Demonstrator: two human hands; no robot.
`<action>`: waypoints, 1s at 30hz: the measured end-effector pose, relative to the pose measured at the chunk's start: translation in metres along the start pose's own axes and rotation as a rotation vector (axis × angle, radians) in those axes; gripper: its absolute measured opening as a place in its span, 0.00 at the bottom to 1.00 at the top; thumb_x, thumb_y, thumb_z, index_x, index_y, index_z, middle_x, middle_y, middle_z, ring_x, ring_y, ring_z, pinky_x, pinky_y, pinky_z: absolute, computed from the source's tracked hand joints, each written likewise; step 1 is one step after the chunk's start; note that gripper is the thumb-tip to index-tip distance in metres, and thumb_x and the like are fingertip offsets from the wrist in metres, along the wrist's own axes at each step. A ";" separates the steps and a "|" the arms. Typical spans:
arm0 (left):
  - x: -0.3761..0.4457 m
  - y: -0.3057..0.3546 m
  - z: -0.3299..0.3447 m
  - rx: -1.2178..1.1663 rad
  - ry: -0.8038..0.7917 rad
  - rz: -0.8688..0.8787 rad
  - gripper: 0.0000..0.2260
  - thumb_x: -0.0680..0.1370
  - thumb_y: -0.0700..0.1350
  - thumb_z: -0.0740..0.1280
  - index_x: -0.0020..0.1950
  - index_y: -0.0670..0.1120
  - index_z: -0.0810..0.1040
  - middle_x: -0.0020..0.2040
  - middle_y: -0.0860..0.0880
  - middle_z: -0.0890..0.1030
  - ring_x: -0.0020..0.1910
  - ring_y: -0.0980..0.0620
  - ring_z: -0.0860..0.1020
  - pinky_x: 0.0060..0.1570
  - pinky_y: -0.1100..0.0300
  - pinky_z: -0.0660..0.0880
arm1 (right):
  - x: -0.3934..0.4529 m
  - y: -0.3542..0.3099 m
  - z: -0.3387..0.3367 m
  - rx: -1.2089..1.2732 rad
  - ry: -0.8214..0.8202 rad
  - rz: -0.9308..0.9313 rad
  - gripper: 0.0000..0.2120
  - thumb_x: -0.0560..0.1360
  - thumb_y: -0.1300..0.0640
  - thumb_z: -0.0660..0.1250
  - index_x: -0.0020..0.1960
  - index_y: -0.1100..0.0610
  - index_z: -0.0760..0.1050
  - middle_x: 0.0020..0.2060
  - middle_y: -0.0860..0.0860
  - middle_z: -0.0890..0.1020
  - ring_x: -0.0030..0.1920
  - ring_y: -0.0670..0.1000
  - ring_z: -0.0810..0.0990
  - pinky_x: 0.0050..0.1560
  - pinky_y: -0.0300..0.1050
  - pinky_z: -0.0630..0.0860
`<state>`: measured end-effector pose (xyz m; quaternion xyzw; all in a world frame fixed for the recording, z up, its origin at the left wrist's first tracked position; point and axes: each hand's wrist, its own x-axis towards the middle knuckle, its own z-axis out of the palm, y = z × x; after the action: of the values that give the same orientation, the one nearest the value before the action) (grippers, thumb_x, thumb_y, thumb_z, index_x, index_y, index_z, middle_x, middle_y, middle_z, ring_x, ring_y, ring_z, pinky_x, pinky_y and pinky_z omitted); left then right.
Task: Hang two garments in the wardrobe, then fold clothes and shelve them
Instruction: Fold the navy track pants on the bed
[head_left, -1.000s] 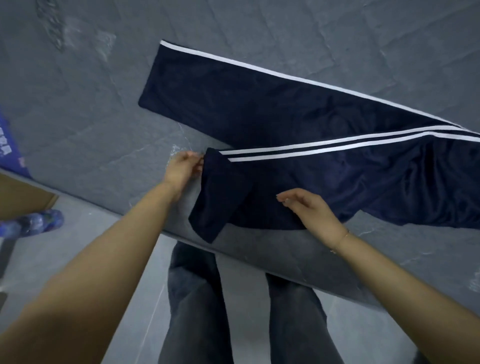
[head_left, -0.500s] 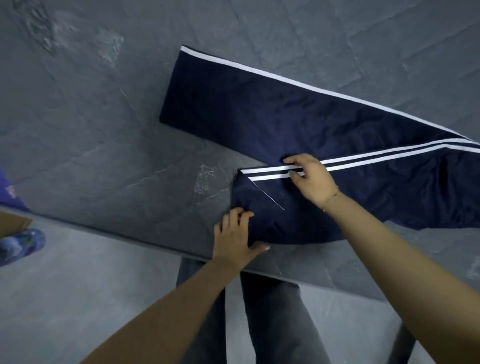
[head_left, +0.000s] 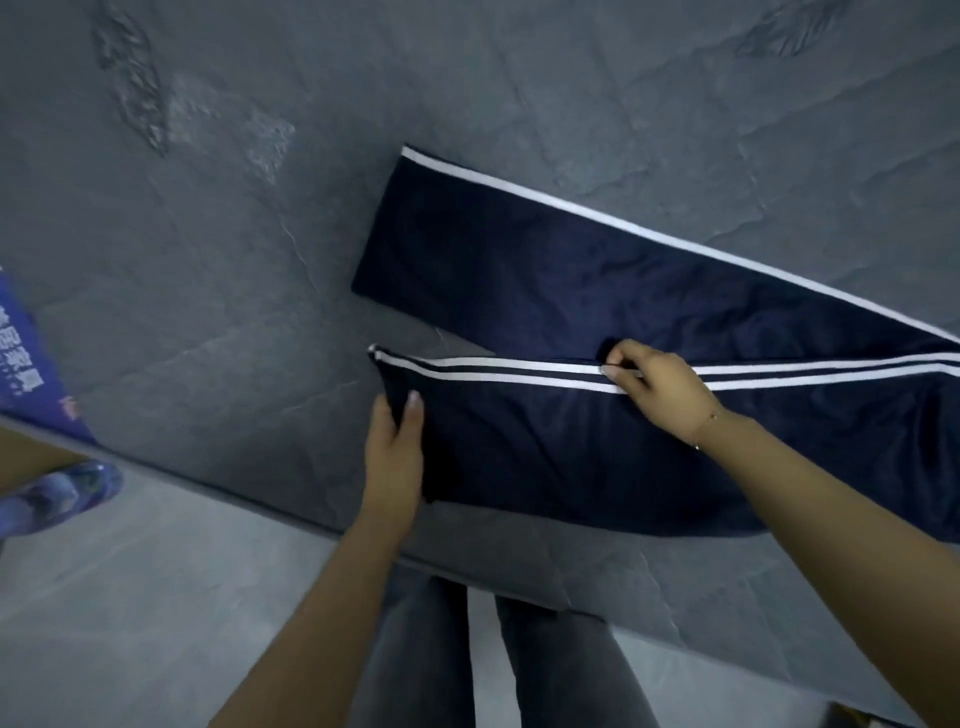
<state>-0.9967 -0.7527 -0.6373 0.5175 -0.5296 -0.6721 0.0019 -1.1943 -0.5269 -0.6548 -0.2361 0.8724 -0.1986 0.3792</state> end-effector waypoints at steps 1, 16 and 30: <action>0.010 0.023 -0.006 -0.095 -0.017 -0.001 0.13 0.83 0.47 0.62 0.66 0.47 0.74 0.60 0.51 0.81 0.59 0.54 0.79 0.59 0.59 0.76 | 0.003 -0.003 -0.006 0.055 0.033 0.018 0.06 0.81 0.53 0.62 0.47 0.55 0.71 0.37 0.52 0.79 0.40 0.56 0.78 0.45 0.51 0.73; 0.166 0.125 0.014 0.459 -0.237 0.085 0.30 0.76 0.53 0.72 0.71 0.48 0.61 0.65 0.52 0.73 0.60 0.56 0.74 0.57 0.62 0.73 | 0.133 -0.018 -0.051 0.013 0.339 0.190 0.11 0.82 0.56 0.58 0.54 0.64 0.72 0.49 0.65 0.79 0.49 0.65 0.77 0.48 0.52 0.69; 0.179 0.116 -0.004 0.697 -0.170 0.305 0.17 0.83 0.48 0.60 0.69 0.43 0.67 0.68 0.43 0.64 0.64 0.51 0.66 0.64 0.63 0.64 | 0.123 -0.034 -0.028 -0.197 0.712 0.268 0.14 0.81 0.54 0.60 0.61 0.63 0.73 0.63 0.62 0.72 0.63 0.63 0.70 0.64 0.56 0.63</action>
<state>-1.1408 -0.9048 -0.6781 0.3451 -0.7952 -0.4843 -0.1182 -1.2807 -0.6193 -0.6886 -0.0717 0.9873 -0.1320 0.0509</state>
